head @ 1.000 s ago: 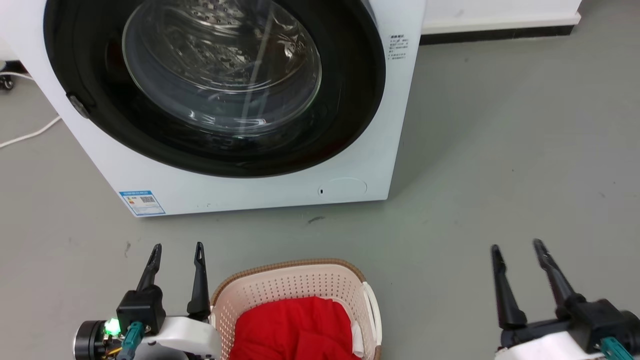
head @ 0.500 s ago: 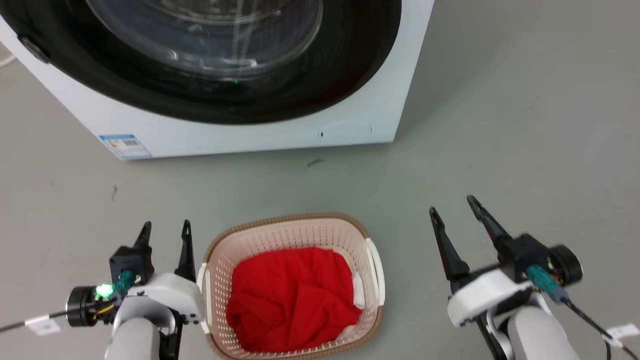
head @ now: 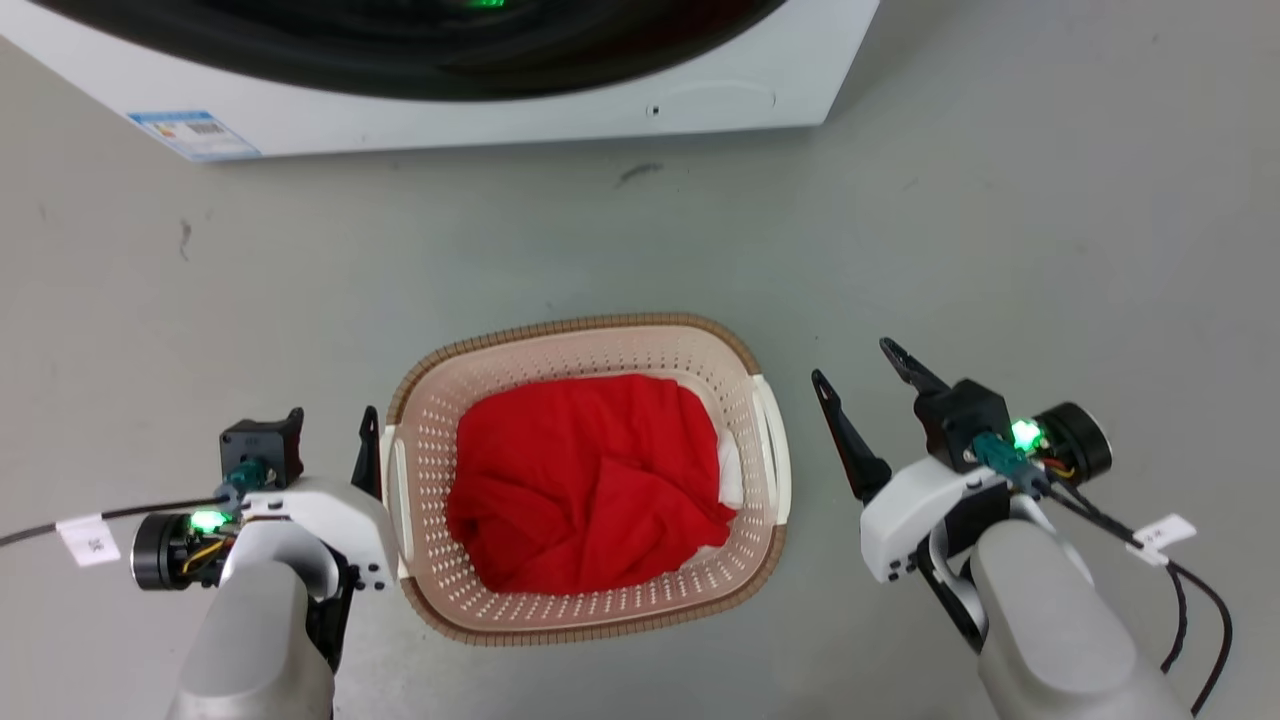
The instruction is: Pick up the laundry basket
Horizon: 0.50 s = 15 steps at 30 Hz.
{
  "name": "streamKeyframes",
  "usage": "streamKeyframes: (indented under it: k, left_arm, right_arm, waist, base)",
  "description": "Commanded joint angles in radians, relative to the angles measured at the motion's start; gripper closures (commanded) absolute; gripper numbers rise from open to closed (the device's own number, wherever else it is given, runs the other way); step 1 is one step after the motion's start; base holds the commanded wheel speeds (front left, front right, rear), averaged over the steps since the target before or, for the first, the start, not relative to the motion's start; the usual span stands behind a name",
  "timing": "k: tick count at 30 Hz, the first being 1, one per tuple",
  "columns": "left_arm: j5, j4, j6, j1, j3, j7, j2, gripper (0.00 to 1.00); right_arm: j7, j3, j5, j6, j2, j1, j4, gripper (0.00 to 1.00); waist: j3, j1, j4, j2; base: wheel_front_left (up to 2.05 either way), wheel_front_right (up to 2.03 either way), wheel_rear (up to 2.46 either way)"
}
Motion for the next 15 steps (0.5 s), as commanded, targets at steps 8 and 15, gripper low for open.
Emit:
streamKeyframes:
  k: [8, 15]
  left_arm:
    - [-0.011, 0.158, -0.017, -0.114, -0.024, -0.003, 0.004, 0.00]
    - [-0.020, 0.247, -0.017, -0.167, -0.034, -0.003, -0.002, 0.00]
  right_arm:
    - [-0.003, 0.029, 0.006, -0.001, -0.001, -0.108, 0.154, 0.00]
    - [-0.003, 0.082, 0.043, -0.001, -0.001, -0.158, 0.257, 0.00]
  waist:
    - [0.116, -0.0002, 0.019, 0.0000]
    - [0.177, -0.0002, 0.029, 0.0000]
  base:
    - [0.00, 0.00, 0.00]
    - [0.00, 0.00, 0.00]
